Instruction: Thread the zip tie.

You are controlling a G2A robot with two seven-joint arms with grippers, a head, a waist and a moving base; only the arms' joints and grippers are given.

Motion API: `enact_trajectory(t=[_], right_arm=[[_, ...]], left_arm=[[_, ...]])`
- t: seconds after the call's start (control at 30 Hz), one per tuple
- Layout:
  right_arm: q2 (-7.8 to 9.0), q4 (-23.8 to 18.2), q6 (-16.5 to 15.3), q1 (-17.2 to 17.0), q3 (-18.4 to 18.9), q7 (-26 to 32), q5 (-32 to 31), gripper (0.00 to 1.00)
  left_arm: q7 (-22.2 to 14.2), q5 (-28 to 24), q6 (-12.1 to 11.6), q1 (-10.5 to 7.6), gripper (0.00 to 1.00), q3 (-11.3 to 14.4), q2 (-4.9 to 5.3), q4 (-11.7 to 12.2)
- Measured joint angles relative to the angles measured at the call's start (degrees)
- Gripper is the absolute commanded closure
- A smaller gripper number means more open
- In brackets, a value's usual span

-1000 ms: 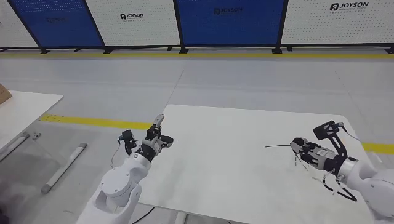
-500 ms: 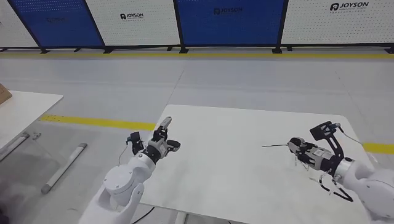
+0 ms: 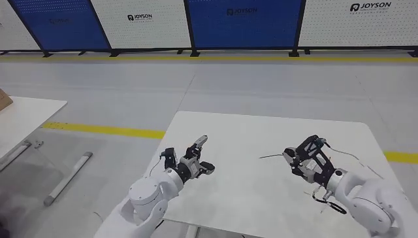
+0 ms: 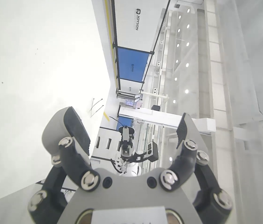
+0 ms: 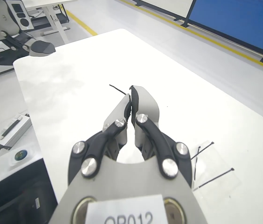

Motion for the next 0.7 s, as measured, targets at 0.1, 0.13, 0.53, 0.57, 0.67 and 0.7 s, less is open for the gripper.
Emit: enact_trajectory(t=[0.1, 0.13, 0.53, 0.57, 0.67, 0.7], right_arm=[[0.08, 0.2, 0.0, 0.4, -0.6, 0.3, 1.8, 1.0], [0.07, 0.2, 0.0, 0.4, -0.5, 0.3, 1.5, 1.0], [0.31, -2.1, 0.0, 0.3, -3.0, -6.1, -6.5, 1.0], [0.41, -2.3, 0.0, 0.6, -3.8, -6.9, -7.7, 1.0], [0.71, -2.5, 0.0, 2.0, -6.5, -8.3, -11.4, 1.0], [0.79, -2.5, 0.0, 2.6, -7.5, -8.3, -12.5, 1.0]], left_arm=[[1.2, -2.8, 0.0, -2.35, 0.0, 2.5, 1.14, 1.3], [1.2, -2.8, 0.0, -2.34, 0.0, 2.5, 1.16, 1.4], [-0.3, -4.4, 0.0, -3.24, 0.0, 4.0, 1.0, 1.9], [-0.3, -4.2, 0.0, -3.52, 0.0, 4.6, 0.97, 1.8], [-0.1, -4.4, 0.0, -4.71, 0.0, 6.5, 0.82, 1.5], [0.1, -4.5, 0.0, -5.12, 0.0, 7.1, 0.76, 1.5]])
